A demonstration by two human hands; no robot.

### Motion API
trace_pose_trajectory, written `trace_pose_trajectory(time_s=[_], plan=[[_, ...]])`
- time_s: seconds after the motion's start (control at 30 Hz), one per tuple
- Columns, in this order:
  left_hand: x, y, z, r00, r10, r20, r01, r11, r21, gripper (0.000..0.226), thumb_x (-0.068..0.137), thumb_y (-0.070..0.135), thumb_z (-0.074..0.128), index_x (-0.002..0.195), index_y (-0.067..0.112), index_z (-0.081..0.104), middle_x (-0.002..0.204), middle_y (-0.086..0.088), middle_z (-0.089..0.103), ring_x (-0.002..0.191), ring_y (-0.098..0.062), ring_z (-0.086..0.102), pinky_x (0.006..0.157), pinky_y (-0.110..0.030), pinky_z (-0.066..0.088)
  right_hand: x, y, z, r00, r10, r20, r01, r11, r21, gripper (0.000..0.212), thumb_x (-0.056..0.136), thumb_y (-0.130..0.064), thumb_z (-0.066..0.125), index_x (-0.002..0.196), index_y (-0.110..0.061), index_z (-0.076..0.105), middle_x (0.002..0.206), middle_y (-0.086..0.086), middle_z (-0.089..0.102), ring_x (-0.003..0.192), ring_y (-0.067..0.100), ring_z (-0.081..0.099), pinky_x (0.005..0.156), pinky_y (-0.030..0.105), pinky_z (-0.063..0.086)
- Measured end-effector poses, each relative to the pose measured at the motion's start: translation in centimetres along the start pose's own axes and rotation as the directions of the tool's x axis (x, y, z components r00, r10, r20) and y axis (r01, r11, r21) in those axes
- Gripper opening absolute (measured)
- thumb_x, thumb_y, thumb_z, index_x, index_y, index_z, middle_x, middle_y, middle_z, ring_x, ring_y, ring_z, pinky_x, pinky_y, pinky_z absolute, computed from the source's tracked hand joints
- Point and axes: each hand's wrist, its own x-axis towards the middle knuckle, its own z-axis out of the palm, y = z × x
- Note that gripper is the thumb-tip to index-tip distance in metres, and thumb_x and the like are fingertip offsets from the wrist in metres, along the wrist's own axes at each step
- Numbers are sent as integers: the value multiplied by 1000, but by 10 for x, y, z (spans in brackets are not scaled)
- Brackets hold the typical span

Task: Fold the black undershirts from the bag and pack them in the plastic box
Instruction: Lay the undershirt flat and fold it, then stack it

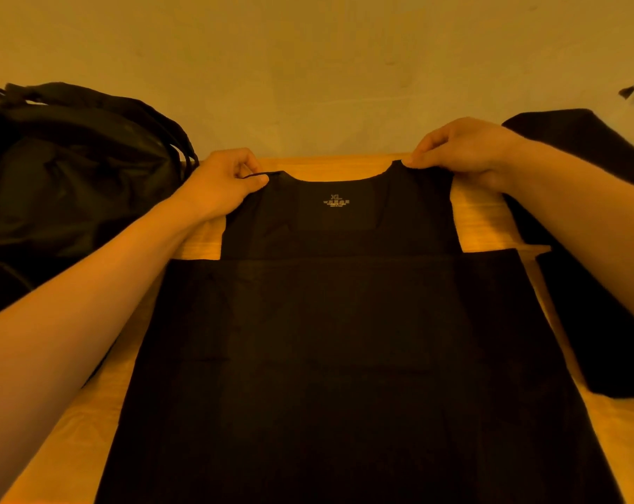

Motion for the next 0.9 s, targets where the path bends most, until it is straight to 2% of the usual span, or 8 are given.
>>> trace_pose_trajectory(time_s=[0.17,0.3,0.4,0.47,0.57,0.7,0.8,0.9], plan=[[-6,3,-7,997,27,-67,-36,990,-135,10,96,20,69,98,10,70,87,-11,67,78,-19,64,84,-40,54,-7,-5,-1,999,12,-37,-9,996,94,14,86,-30,78,88,-18,74,111,5,73,110,19,64,97,32,51],[-24,5,-16,973,101,-209,-143,971,-194,16,90,23,77,99,11,77,96,-9,75,96,-30,70,91,-44,58,-27,-8,-1,989,-136,-58,140,987,83,19,85,-34,77,91,-16,74,103,1,74,99,9,66,76,18,48],[-41,8,-22,947,156,-282,-223,949,-222,14,88,23,79,96,11,78,92,-6,74,94,-28,69,88,-40,56,-44,-5,-4,974,-206,-89,212,976,57,25,81,-38,80,93,-16,78,97,1,75,101,13,68,94,31,53],[-54,11,-24,934,182,-307,-262,934,-243,13,87,22,79,96,12,77,90,-1,73,87,-20,68,86,-36,56,-57,-5,-7,956,-267,-119,277,958,75,26,81,-39,79,93,-16,78,95,4,75,96,14,69,98,36,54],[-75,11,-28,920,228,-318,-322,904,-282,12,85,21,80,94,13,77,87,-1,69,84,-17,64,84,-34,54,-81,-4,-7,903,-389,-184,413,902,121,23,81,-39,78,93,-19,76,92,10,72,81,12,65,87,33,54],[-106,11,-31,896,354,-266,-423,863,-277,11,84,15,80,94,12,78,87,-13,65,83,-31,62,80,-40,49,-115,1,-1,819,-538,-198,564,819,109,20,81,-37,81,88,-19,75,84,20,65,75,22,52,76,31,46],[-133,15,-32,882,410,-235,-464,841,-277,16,80,10,79,97,9,78,84,-16,64,79,-31,60,77,-40,49,-140,9,1,777,-607,-166,626,772,106,14,80,-31,82,83,-19,74,70,10,57,68,23,49,69,28,43],[-158,11,-33,892,421,-168,-453,842,-293,20,76,12,80,95,5,79,86,-15,66,81,-29,63,76,-33,53,-163,20,6,755,-649,-96,654,756,28,11,76,-30,82,80,-24,74,66,-1,58,63,10,53,66,11,42]])
